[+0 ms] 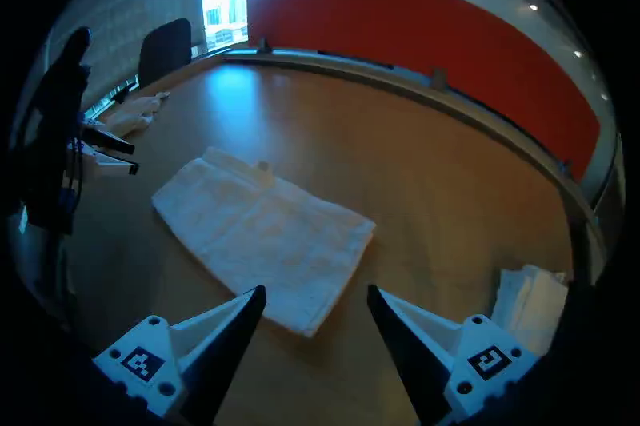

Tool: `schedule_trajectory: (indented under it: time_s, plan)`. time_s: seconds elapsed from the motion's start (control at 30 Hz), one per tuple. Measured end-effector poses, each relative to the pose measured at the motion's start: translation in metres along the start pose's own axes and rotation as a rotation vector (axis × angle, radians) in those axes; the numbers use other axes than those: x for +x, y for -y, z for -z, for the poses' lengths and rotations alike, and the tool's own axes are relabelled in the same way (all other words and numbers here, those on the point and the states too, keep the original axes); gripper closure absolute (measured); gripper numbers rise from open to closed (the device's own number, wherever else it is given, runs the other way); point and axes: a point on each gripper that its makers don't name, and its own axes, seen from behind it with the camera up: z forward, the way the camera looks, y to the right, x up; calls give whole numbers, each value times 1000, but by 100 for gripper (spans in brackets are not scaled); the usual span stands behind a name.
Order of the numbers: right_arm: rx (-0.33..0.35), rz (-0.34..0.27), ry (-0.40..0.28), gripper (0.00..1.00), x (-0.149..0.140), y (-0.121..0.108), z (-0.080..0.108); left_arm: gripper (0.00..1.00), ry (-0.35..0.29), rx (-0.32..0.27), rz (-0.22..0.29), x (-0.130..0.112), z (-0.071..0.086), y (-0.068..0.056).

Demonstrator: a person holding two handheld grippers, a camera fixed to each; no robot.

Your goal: Fold towel

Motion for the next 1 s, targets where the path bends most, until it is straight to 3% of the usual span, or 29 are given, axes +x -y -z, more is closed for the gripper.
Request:
schedule_trajectory:
  time_s: [0.4, 1.0]
  plan:
    - [48, 45, 18, 2, -4, 9, -8, 9, 0, 33, 58, -20, 23, 10]
    - [83, 70, 97, 4, -45, 15, -19, 9, 25, 54, 106, -50, 44, 17]
